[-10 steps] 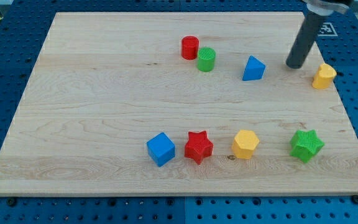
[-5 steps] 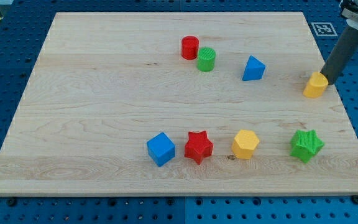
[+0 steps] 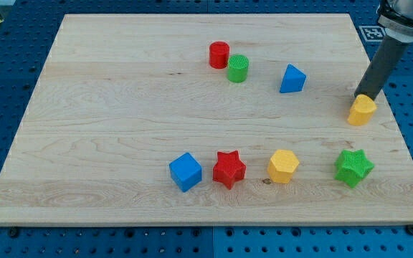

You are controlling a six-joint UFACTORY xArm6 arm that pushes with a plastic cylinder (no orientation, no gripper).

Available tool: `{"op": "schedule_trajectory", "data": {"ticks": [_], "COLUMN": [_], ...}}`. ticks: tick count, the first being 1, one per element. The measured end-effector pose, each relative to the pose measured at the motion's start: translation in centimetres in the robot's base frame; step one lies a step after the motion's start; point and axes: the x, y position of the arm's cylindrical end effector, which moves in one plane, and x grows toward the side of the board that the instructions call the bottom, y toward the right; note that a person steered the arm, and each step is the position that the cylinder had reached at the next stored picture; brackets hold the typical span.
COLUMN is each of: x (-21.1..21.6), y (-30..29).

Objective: Push the yellow heart to the right of the green star

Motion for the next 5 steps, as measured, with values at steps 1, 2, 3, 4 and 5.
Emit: {"op": "schedule_trajectory", "data": {"ticks": [1, 2, 3, 4, 5], "x": [0.0, 0.3, 1.5, 4.0, 5.7], "y": [-0.5, -1.4, -2.2, -2.2, -2.3]}}
